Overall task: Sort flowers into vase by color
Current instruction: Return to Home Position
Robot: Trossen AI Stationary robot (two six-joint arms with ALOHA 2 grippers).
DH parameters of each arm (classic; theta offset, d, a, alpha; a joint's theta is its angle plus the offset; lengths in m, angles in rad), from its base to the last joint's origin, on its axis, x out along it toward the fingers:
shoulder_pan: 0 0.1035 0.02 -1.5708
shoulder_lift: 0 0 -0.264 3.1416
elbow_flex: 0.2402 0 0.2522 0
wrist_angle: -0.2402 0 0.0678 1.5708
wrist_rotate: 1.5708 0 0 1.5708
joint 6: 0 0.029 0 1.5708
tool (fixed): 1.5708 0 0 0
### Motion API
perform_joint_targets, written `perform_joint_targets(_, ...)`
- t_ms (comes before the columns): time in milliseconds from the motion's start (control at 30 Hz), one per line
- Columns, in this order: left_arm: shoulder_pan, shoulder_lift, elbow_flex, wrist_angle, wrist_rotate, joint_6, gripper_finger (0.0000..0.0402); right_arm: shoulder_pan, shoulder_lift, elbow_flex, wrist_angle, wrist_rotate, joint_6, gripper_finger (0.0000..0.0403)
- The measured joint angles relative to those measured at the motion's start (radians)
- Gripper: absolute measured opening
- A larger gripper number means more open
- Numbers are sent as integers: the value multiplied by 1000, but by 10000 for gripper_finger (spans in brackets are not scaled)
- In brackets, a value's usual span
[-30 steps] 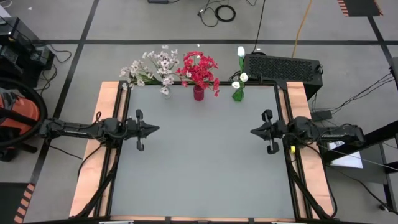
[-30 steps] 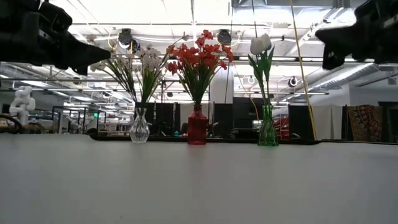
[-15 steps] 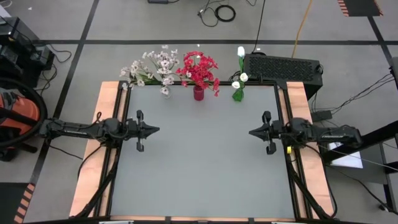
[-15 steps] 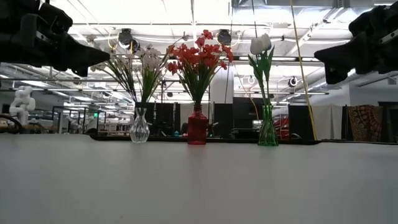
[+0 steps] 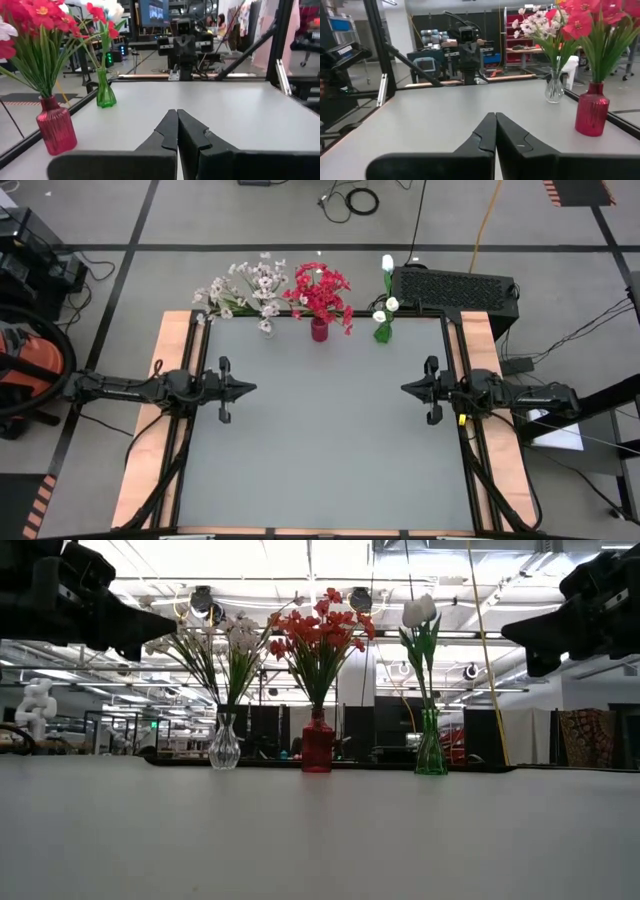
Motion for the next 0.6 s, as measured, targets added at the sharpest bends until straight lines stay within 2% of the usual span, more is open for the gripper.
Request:
perform_joint_targets(200, 0, -39, 0, -58, 8, 3, 0, 0, 2, 0, 0, 1, -3, 0)
perform_joint_targets(333, 0, -110, 0, -95, -6, -6, 0, 0, 2, 0, 0, 1, -3, 0)
perform_joint_targets(467, 0, -192, 0, -156, 38, -12, 0, 0, 2, 0, -1, 1, -4, 0)
perform_joint_targets(600, 0, -247, 0, -209, 37, -11, 0, 0, 2, 0, -1, 1, -4, 0)
